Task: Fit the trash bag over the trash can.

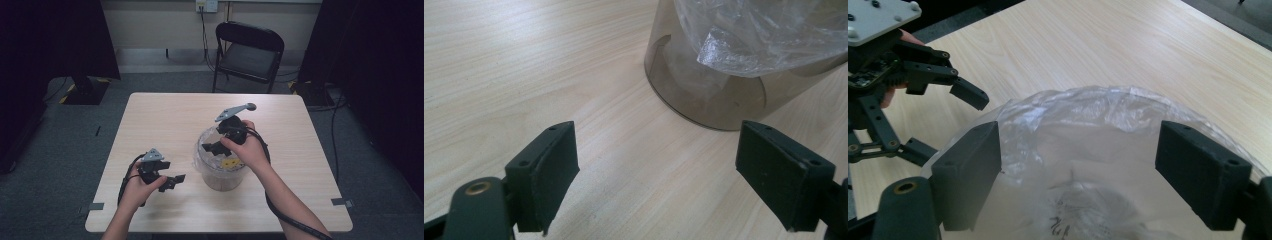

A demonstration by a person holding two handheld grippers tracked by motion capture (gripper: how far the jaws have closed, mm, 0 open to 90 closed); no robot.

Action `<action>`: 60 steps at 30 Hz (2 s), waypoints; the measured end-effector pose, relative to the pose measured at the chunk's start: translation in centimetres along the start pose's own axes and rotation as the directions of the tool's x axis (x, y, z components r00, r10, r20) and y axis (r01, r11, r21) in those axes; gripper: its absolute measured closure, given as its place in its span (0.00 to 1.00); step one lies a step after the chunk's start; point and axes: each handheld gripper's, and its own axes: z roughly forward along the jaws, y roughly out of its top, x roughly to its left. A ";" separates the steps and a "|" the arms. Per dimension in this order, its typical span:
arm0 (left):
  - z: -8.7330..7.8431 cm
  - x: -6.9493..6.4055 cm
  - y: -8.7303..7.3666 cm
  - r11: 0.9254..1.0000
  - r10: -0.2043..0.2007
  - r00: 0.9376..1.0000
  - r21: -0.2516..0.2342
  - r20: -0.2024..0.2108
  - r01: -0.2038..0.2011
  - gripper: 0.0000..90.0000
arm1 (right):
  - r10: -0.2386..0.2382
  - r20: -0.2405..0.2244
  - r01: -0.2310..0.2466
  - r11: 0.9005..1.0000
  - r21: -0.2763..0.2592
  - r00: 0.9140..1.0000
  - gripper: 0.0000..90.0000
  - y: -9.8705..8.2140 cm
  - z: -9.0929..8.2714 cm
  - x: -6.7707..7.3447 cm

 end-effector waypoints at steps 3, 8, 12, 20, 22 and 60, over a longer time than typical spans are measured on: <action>0.0 0.0 0.0 1.000 -0.002 1.000 -0.001 -0.002 0.002 0.19 | 0.002 -0.010 -0.002 1.000 -0.014 1.000 0.20 -0.4 -0.6 -0.2; 0.2 -0.1 0.0 1.000 0.006 1.000 0.004 0.002 -0.006 0.19 | 0.014 -0.015 -0.014 0.999 -0.034 1.000 0.20 -1.1 -1.7 -0.4; 0.2 0.0 0.0 1.000 0.005 1.000 0.003 -0.003 -0.005 0.19 | 0.012 -0.012 -0.013 0.999 -0.040 1.000 0.19 -1.4 -2.5 -0.6; 0.1 -0.1 -0.2 1.000 0.007 1.000 0.002 -0.004 -0.007 0.19 | 0.024 -0.016 -0.025 0.998 -0.065 1.000 0.19 -2.0 -3.5 -1.0; 0.0 0.0 -0.3 1.000 0.004 1.000 0.004 -0.007 -0.004 0.19 | 0.023 -0.017 -0.024 0.998 -0.060 1.000 0.19 -2.2 -3.4 -0.9; 0.5 0.2 -1.1 0.999 0.015 1.000 0.034 -0.020 -0.014 0.19 | 0.020 -0.038 -0.023 0.998 -0.064 0.999 0.19 -4.2 -5.3 -1.8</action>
